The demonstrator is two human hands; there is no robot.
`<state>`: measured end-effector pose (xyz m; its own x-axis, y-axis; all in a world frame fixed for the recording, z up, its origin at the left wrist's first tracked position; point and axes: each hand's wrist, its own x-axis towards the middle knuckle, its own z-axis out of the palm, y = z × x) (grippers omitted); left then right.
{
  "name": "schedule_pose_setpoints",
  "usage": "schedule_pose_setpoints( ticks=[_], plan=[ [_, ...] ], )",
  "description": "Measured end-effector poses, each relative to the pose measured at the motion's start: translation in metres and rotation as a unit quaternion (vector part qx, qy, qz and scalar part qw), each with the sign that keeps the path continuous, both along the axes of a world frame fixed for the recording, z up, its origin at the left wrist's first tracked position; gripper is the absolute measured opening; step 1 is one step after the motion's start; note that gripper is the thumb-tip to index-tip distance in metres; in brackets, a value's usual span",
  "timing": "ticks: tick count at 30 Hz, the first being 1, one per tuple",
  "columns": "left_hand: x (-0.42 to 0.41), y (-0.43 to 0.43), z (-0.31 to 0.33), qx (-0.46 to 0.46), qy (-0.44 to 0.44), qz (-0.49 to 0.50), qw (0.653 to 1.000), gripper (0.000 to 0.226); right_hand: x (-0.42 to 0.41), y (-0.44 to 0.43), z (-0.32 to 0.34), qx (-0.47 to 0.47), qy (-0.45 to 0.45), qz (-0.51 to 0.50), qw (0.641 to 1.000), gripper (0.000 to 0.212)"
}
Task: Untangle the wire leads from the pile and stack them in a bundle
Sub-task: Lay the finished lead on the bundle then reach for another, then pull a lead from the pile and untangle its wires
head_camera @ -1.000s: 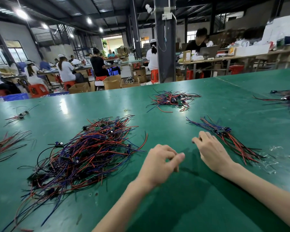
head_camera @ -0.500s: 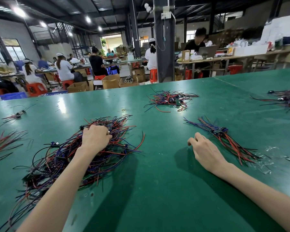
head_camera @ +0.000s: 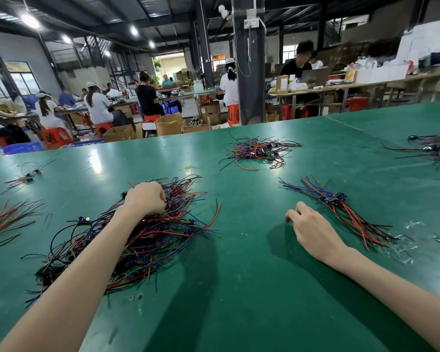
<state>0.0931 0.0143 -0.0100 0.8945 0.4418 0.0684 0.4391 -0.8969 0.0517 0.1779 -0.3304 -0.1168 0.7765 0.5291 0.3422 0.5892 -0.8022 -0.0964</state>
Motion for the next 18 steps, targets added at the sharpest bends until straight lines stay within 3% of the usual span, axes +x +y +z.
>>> schedule_pose_setpoints(
  ticks=[8,13,15,18],
  plan=[
    [-0.01,0.018,0.019,-0.183,-0.146,-0.035,0.972,0.019,0.003,0.001,-0.002,0.015,0.001,0.007,1.0,0.017],
    [-0.011,0.022,0.026,-0.283,-0.267,-0.049,0.92,0.028,0.003,-0.001,-0.003,0.024,0.006,0.009,1.0,0.016],
    [-0.01,0.02,0.031,-0.291,-0.352,-0.062,0.887,0.034,0.003,-0.001,-0.003,0.028,0.005,0.01,1.0,0.016],
    [-0.01,0.016,0.038,-0.221,-0.482,-0.094,0.843,0.037,0.004,-0.001,-0.003,0.031,0.006,0.014,0.999,0.015]
  ],
)
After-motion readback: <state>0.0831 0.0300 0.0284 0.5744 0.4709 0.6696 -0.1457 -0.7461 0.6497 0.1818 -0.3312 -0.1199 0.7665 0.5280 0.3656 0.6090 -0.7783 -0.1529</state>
